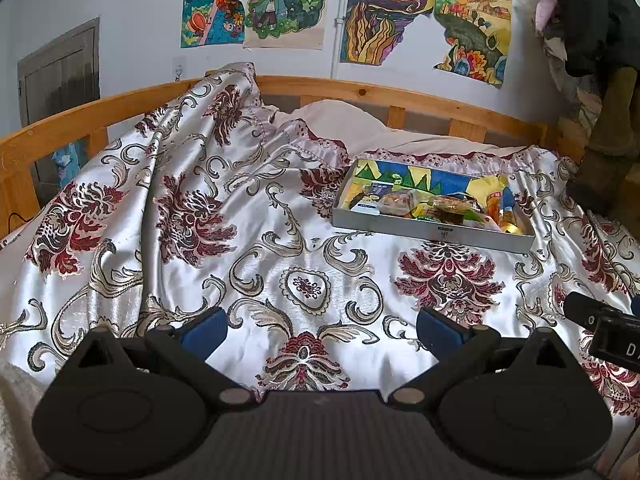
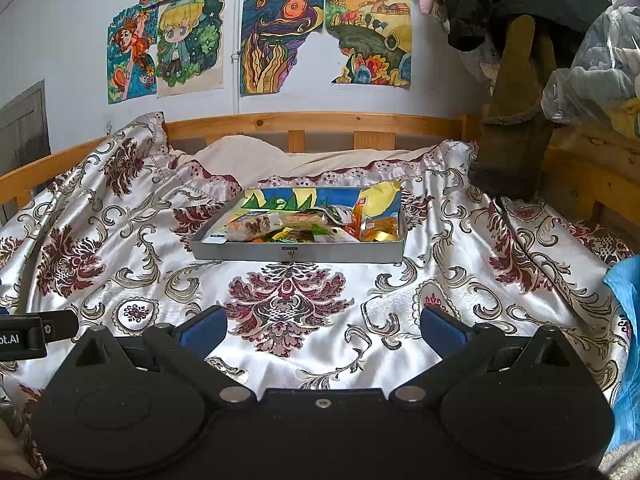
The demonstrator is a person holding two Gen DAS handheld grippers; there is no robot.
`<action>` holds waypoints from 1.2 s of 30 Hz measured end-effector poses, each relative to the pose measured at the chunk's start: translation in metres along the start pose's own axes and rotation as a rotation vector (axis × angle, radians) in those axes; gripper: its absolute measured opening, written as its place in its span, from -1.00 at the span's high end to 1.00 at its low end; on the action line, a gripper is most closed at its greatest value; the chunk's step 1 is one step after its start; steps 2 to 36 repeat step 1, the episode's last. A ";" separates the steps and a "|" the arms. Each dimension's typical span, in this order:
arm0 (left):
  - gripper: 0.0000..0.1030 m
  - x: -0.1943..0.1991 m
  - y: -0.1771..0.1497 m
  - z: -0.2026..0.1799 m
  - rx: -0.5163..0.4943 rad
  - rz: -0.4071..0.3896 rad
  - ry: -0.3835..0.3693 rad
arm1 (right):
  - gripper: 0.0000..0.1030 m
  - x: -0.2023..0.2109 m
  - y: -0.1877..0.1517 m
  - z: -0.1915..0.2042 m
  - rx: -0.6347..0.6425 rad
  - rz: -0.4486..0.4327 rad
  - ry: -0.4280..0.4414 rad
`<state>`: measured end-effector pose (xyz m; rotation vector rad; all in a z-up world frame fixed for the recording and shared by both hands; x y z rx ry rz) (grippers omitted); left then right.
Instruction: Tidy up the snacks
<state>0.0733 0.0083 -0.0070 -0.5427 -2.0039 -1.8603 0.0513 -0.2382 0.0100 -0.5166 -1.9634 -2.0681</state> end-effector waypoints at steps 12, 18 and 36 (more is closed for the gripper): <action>-0.99 0.000 0.000 0.000 0.000 0.001 0.000 | -0.99 0.000 0.000 -0.001 0.000 0.001 0.000; -0.99 0.000 0.000 0.000 0.000 0.001 0.000 | -0.99 0.000 0.000 -0.001 0.000 0.001 0.000; -0.99 0.000 0.000 0.000 0.000 0.001 0.000 | -0.99 0.000 0.000 -0.001 0.000 0.001 0.000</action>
Point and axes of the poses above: each gripper's, at about its wrist camera, not at the fingertips, and x roughly against the way its jaws point, z to its left, y to its top, the point moved 3 cm from there along -x, roughly the way its jaws point, and after that the axes turned 5 degrees about -z, right-handed, at the moved point
